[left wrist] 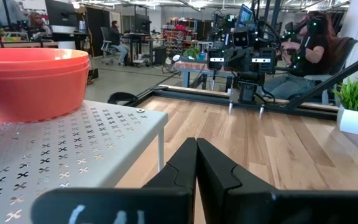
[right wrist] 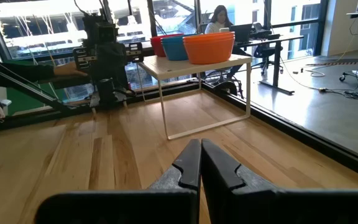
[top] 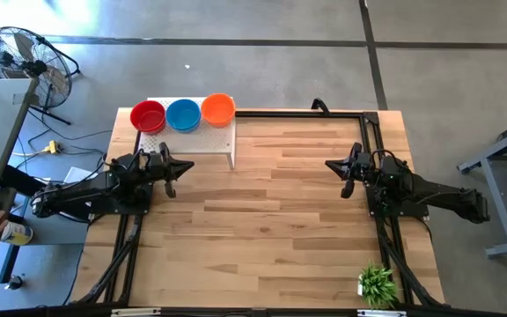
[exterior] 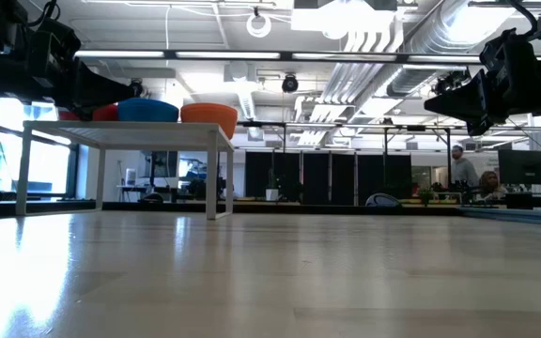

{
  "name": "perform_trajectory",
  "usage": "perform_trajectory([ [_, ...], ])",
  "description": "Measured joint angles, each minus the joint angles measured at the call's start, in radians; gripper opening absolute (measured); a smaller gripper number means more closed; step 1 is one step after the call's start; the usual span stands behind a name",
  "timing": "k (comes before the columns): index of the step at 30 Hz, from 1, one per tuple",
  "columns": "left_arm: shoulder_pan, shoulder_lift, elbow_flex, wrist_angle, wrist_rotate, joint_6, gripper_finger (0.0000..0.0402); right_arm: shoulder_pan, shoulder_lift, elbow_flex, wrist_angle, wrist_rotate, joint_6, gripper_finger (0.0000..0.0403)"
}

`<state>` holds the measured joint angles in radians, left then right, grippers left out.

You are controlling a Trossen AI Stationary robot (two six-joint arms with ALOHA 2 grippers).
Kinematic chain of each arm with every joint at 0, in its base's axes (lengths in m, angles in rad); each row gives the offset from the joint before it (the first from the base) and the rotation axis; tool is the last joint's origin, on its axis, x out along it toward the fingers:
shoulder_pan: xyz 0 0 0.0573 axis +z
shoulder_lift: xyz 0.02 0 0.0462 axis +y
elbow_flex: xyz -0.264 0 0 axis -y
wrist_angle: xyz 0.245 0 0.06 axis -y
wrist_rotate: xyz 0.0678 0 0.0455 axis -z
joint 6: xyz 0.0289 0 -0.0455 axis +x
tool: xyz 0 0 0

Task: Pick & Place Mini bowls
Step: Return to Home Position

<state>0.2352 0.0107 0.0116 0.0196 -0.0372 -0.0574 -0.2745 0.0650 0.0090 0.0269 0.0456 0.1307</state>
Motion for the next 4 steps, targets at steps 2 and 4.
perform_trajectory([
  [2,0.0,0.0,0.0,0.0,0.0,0.0,0.0002,0.0,0.0,0.0,0.0,0.0,0.0,0.0],
  [4,0.0,0.0,0.0,0.0,0.0,0.0,0.0002,0.0,0.0,0.0,0.0,0.0,0.0,0.0],
])
